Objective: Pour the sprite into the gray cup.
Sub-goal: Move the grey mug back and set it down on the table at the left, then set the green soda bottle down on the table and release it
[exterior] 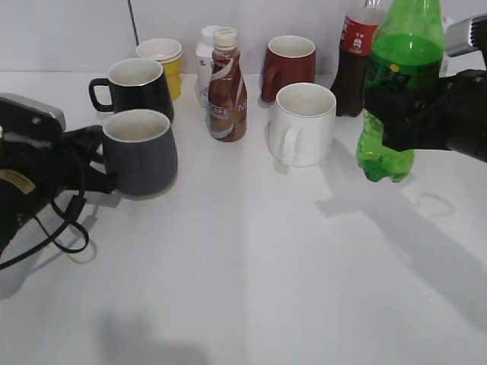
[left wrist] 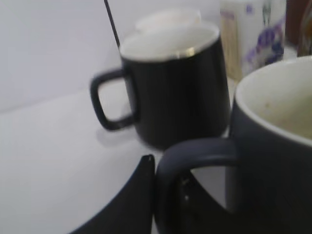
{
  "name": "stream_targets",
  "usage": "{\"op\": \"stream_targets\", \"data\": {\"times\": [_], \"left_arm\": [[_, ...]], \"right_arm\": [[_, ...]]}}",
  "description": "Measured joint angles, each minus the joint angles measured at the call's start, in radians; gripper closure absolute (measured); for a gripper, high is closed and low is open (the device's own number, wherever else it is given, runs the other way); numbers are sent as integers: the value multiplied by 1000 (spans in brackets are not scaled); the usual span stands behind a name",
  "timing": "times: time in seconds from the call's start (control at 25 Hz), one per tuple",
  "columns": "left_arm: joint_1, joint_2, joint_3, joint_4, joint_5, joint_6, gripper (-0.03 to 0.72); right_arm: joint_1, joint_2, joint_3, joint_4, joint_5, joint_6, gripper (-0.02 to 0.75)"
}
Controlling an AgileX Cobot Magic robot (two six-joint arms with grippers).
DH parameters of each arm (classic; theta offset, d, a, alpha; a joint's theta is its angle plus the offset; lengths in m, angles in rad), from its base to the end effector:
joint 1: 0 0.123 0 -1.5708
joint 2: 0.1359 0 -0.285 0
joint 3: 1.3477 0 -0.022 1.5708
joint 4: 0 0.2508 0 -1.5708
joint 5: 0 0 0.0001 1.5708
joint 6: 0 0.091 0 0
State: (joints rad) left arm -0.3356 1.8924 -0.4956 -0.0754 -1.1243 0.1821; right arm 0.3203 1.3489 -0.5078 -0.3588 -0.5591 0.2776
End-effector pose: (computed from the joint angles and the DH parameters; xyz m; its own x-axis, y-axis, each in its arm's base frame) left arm 0.2863 -0.0933 0.1252 -0.1335 0.2039 -0.9698 0.2886 0.9442 0.1588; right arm 0.2420 0.0981 0.2314 -0.1961 -0.0963 -0.9758 -0.4879 0.8728 0.0119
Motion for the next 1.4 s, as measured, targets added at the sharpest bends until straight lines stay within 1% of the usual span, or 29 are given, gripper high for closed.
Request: {"op": "stream_targets", "data": {"times": [0.2,0.32,0.56,0.8,1.08,1.24,1.32,1.4], "left_arm": [[0,21,2,1,-34,-1,637],[0,23,28,2,-55,-4,622],[0,20,90,3,-84,-8,537],[0,15,107,3,-84,-8,467],[-26,-65,188,-3,-77,-9,449],[-40,-148,217,-11,-31,-9,449],[-41,-188,221,-14,4,-9,449],[-41,-230,222,-17,41,-9,449]], "right_arm": [[0,0,0,-3,-19,1,378],[0,0,0,-3,-21,1,378],[0,0,0,-3,-21,3,378],[0,0,0,1,-21,3,378],[-2,5,0,101,-23,-24,378],[-3,62,0,243,-41,-116,378],[-3,107,2,288,-82,-145,378],[-3,158,21,302,-189,-159,378]]}}
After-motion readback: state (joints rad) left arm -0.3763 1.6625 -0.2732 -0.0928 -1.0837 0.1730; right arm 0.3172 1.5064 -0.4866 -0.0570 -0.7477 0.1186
